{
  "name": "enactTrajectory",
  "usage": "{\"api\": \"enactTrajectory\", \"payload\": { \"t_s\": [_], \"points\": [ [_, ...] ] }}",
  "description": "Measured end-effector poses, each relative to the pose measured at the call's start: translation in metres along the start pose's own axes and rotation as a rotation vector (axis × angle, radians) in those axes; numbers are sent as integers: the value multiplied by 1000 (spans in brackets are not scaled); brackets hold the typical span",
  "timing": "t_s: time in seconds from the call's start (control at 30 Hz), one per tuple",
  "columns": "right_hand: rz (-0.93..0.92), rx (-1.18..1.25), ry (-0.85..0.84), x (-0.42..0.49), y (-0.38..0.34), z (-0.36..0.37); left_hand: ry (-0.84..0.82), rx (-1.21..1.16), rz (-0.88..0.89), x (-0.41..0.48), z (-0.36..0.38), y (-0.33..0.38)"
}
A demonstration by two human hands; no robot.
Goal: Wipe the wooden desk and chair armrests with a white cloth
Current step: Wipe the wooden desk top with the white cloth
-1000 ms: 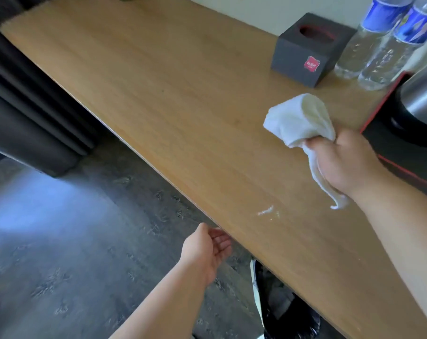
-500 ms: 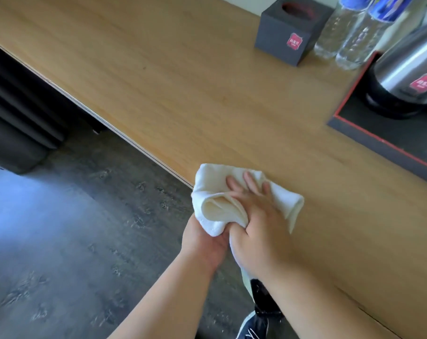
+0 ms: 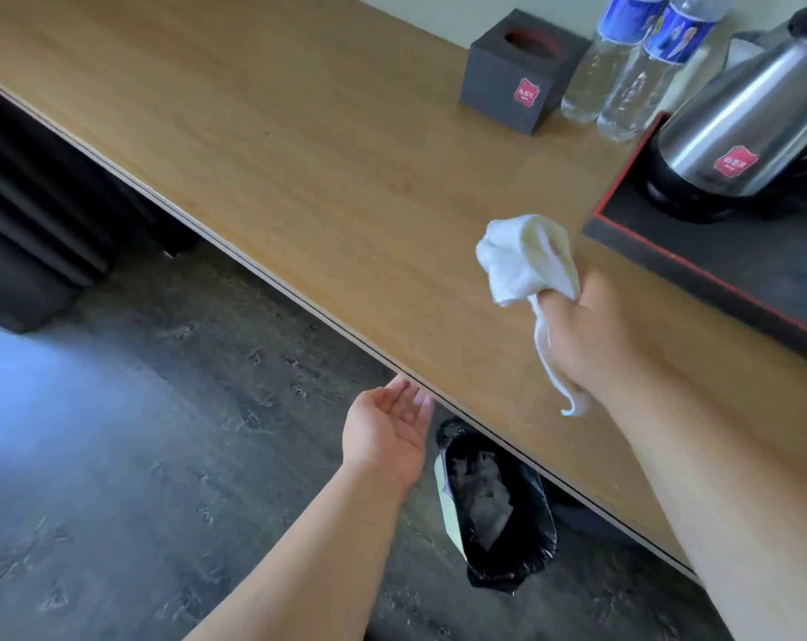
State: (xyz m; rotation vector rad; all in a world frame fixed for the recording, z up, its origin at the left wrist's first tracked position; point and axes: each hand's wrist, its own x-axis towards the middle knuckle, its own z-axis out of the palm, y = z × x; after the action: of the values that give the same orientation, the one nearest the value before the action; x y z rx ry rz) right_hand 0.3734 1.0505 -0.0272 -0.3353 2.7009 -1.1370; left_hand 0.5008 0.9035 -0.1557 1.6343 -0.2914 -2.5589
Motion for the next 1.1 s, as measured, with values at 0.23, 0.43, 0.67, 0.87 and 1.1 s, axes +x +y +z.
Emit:
{"api": "enactTrajectory", "payload": {
  "t_s": [0.23,0.43,0.67,0.87,1.1],
  "points": [
    [-308,-96,-250,-73,2,81,-114,8,49,-6,-6,-14],
    [-127,332,-165,-109,1,40,-57,210,99,-30,-7,-60],
    [16,0,180,-7,83,-93,71,122,91,-24,6,-93],
    [-188,-238,28,35,138,-86,55,185,104,-21,7,-135],
    [-202,-155,-98,26,124,-47,29,-46,142,-18,10,-128]
  ]
}}
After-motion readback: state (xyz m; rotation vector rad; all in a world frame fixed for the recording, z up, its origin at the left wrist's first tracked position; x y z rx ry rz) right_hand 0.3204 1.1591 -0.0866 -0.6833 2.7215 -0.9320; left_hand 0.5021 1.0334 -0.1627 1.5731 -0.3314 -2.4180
